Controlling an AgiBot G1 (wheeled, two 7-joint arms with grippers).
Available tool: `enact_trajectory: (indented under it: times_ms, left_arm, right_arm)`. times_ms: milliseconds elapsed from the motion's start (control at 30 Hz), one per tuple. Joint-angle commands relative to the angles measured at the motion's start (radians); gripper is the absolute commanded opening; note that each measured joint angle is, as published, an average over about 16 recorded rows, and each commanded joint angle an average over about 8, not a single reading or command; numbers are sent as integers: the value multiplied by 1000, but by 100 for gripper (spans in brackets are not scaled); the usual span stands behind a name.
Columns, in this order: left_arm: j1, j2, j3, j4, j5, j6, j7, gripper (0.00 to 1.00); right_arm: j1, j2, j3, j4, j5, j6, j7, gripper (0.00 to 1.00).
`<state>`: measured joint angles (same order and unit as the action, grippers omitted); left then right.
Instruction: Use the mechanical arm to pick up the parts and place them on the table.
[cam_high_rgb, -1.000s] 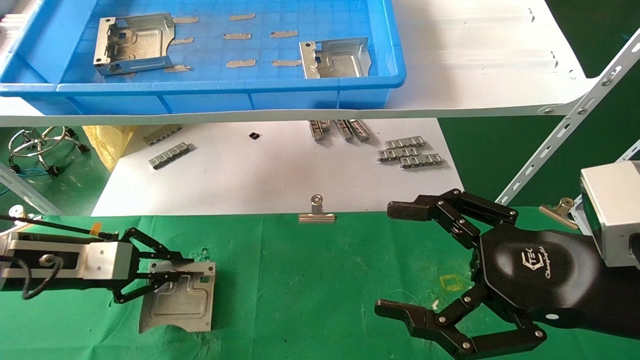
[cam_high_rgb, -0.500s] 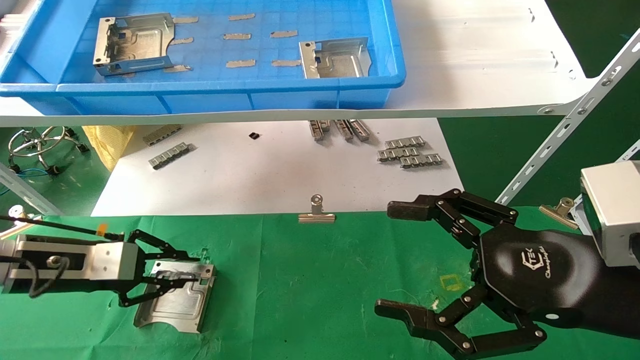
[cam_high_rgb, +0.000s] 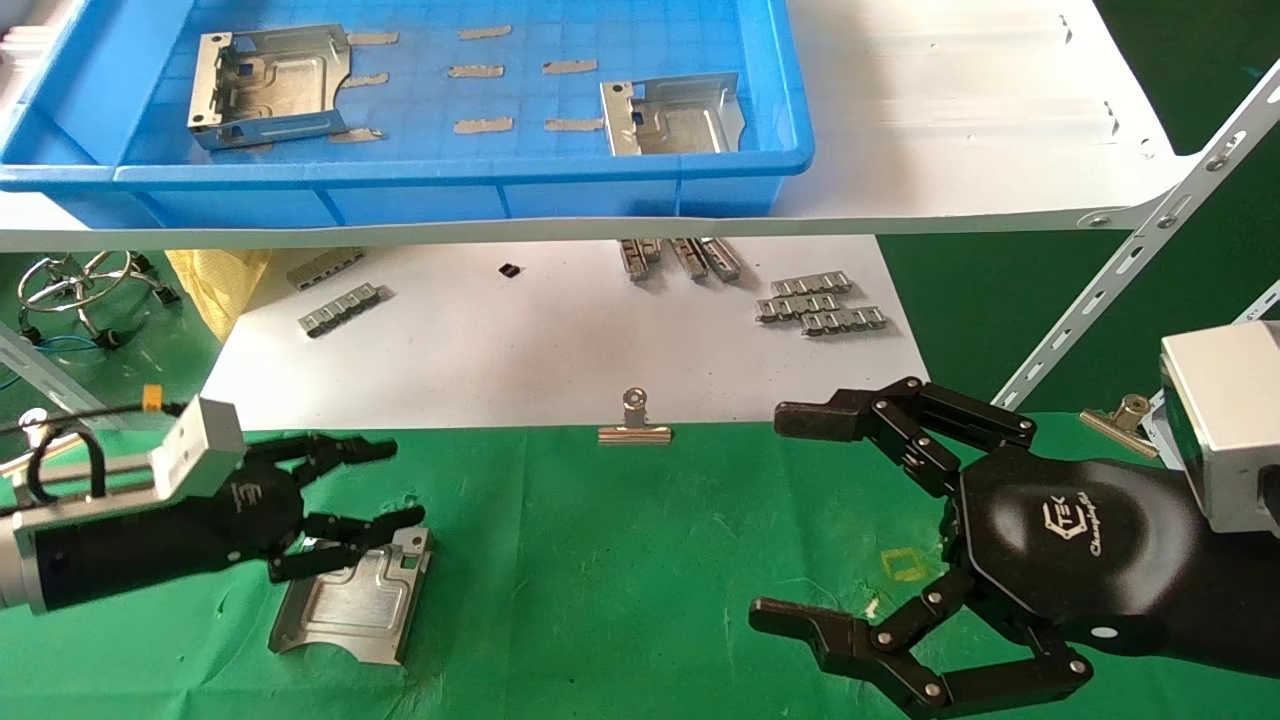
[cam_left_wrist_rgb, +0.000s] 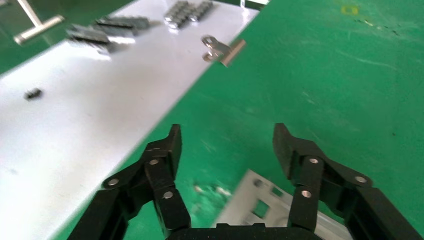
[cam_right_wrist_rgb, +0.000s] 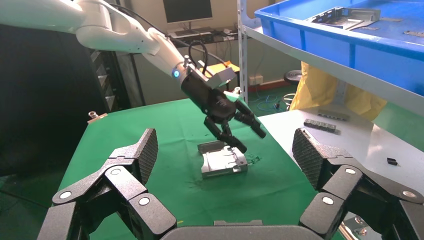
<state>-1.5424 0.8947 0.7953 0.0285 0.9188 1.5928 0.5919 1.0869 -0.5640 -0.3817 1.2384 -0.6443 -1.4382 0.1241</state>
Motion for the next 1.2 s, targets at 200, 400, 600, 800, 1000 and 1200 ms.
enact_trajectory:
  times_ms: [200, 400, 600, 800, 1000, 1200]
  left_arm:
    - [14, -1, -12, -3, -16, -2, -16, 100]
    - [40, -19, -42, -83, -25, -7, -61, 100]
    - [86, -47, -92, -213, -42, -17, -137, 100]
    - [131, -75, -143, -345, -60, -27, -214, 100]
    - [177, -103, -194, -477, -77, -36, -291, 100]
    - [223, -132, -245, -609, -95, -46, -368, 100]
  right_arm:
    - [0, 0, 0, 0, 0, 0, 0, 100]
    - [0, 0, 0, 0, 0, 0, 0, 100]
    - [0, 0, 0, 0, 0, 0, 0, 100]
    - [0, 0, 0, 0, 0, 0, 0, 100]
    - [0, 0, 0, 0, 0, 0, 0, 100]
    - [0, 0, 0, 0, 0, 0, 0, 100]
